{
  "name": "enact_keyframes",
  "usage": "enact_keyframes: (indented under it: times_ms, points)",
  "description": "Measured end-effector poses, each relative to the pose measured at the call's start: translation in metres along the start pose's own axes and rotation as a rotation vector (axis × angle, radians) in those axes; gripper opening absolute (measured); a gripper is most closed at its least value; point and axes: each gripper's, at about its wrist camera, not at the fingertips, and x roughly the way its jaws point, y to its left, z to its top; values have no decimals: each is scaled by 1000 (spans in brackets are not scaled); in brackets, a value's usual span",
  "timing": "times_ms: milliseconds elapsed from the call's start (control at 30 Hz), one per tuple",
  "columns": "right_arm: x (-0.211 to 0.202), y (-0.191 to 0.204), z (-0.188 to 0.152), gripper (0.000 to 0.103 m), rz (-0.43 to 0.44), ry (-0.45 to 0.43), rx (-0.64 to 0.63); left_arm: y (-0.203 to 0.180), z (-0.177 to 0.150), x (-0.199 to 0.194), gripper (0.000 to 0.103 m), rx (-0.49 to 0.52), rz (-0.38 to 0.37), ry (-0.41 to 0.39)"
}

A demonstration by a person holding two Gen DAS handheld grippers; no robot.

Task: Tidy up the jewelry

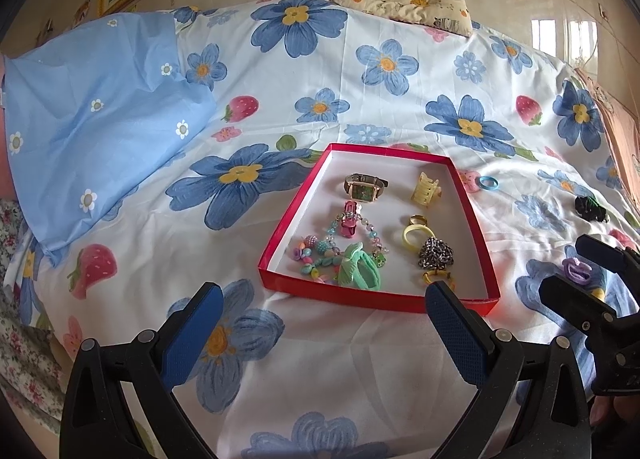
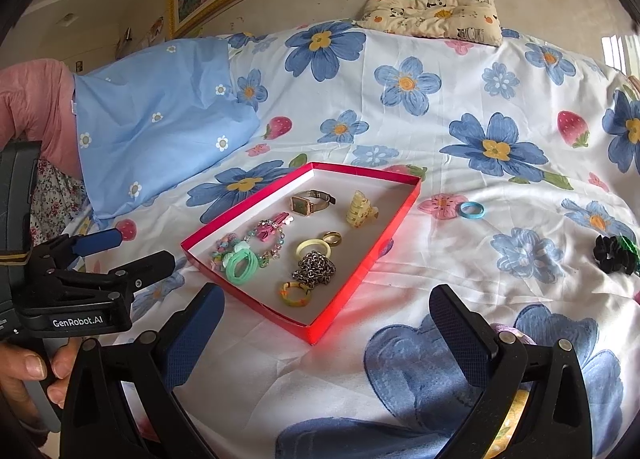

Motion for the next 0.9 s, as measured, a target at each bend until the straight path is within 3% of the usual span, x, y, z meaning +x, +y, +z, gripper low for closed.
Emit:
enact_keyframes:
  times_ms: [900]
  points:
    - [6,-3,4,103,18,18,7,-5,3,8,102,10,4,12]
